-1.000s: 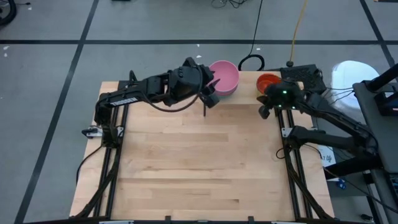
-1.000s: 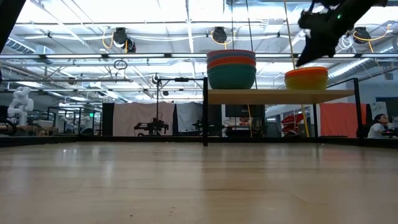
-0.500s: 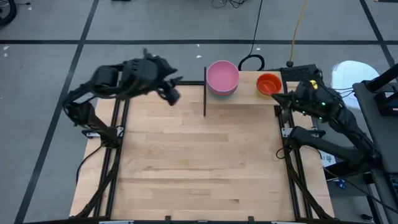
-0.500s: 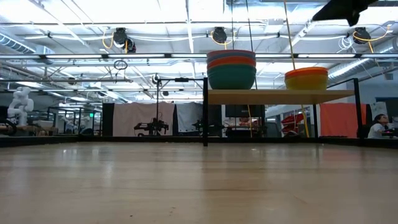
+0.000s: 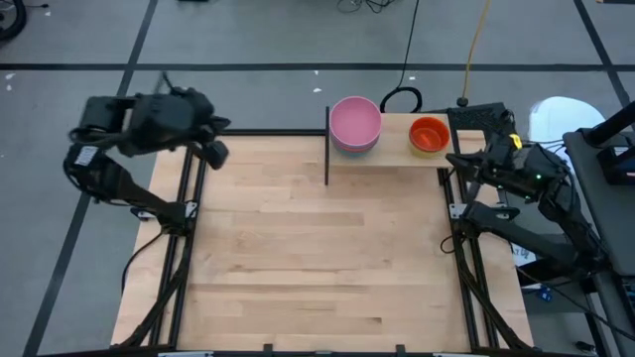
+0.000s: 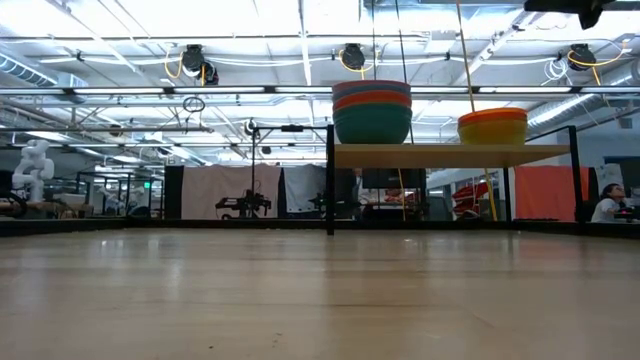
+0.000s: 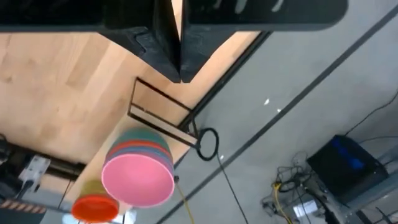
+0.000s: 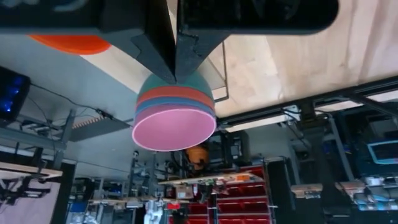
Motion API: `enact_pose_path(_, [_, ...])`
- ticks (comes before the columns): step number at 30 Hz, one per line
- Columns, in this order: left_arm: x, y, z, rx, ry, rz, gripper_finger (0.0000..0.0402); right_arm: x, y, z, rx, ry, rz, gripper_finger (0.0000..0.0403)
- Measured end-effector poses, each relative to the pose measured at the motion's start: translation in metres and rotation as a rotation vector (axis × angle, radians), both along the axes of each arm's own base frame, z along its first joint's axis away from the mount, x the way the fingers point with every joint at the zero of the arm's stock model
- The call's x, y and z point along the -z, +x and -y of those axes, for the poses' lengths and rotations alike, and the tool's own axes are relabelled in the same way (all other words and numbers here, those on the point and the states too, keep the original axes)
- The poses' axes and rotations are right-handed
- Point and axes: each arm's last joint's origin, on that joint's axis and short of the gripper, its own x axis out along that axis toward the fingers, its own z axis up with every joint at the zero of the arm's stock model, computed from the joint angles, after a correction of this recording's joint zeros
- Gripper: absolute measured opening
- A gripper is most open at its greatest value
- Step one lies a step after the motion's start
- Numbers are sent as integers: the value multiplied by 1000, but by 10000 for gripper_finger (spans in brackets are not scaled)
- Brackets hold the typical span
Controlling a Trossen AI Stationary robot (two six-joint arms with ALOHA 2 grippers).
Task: Place and stack bowls onto a shelf
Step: Return to Home Position
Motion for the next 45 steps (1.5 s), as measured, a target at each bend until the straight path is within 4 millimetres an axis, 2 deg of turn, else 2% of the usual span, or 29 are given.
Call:
enact_pose_path(8, [-9, -52, 6, 49, 21, 80, 5, 4, -13, -10, -5, -25, 12, 0])
enact_pose_path(13, [-2, -85, 8, 63, 20, 103, 12, 8, -20, -15, -5, -33, 0, 0])
enact_pose_path(19, [27, -118, 8, 41, -10, 89, 4, 14, -27, -19, -2, -1, -11, 0])
enact_pose_path(24, [57, -141, 9, 19, -39, 77, 14, 18, -34, -25, -1, -3, -9, 0])
enact_pose_path(30, [88, -172, 9, -7, -67, 114, 4, 20, -44, -32, 0, -35, 35, 0])
enact_pose_path(34, [106, -190, 9, -8, -69, 146, 15, 21, -51, -36, 1, -58, 66, 0])
enact_pose_path(41, [136, -213, 10, 11, -96, 185, 5, 27, -48, -34, -1, -27, 32, 0])
enact_pose_path(45, [151, -220, 11, 34, -114, 238, 12, 31, -46, -34, -1, -9, 12, 0])
